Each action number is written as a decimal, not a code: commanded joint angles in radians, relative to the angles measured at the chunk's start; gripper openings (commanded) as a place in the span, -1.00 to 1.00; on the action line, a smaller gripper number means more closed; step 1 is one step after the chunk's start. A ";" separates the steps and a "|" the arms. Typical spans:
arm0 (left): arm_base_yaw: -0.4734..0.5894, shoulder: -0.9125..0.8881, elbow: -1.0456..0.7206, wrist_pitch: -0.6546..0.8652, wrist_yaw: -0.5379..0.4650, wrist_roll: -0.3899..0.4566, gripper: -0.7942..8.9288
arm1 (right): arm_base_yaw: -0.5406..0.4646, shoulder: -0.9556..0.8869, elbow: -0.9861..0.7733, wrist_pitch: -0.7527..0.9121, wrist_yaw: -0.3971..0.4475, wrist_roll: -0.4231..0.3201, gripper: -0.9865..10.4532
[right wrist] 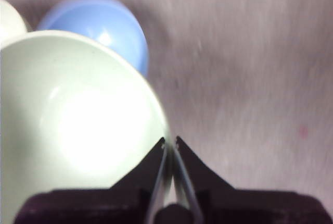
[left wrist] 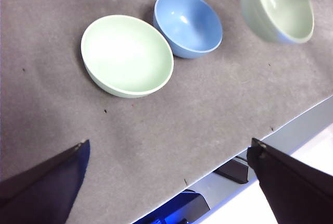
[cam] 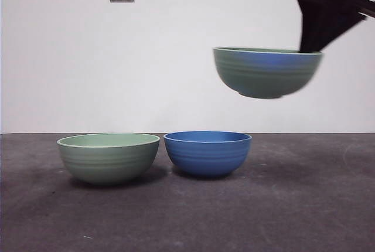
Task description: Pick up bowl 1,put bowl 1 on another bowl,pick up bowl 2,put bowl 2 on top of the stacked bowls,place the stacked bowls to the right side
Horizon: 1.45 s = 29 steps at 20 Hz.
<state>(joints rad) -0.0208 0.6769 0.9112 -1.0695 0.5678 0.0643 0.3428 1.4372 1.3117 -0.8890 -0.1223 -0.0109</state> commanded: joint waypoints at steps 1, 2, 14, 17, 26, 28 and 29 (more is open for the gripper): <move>-0.002 0.012 0.000 0.006 0.001 0.012 0.42 | 0.026 0.076 0.067 0.005 0.007 0.014 -0.85; -0.002 0.015 0.000 0.006 0.001 0.012 0.42 | 0.035 0.115 0.103 0.005 0.014 0.014 -0.85; -0.003 0.016 0.000 -0.002 0.002 0.012 0.41 | 0.118 0.567 0.370 -0.009 0.080 0.009 -0.85; -0.005 0.016 0.000 0.001 0.002 0.012 0.41 | 0.124 0.573 0.370 -0.002 0.076 0.009 -0.85; -0.006 0.072 0.000 0.046 0.000 0.011 0.41 | 0.145 0.549 0.373 -0.019 0.071 0.010 -0.38; -0.006 0.112 0.000 0.079 -0.005 0.011 0.41 | 0.150 0.511 0.373 -0.020 0.073 0.010 -0.38; -0.007 0.136 0.000 0.096 -0.019 0.010 0.41 | 0.150 0.483 0.373 -0.024 0.076 0.010 -0.38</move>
<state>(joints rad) -0.0231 0.8158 0.9112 -0.9787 0.5507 0.0673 0.4915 1.9408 1.6791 -0.9173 -0.0490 -0.0074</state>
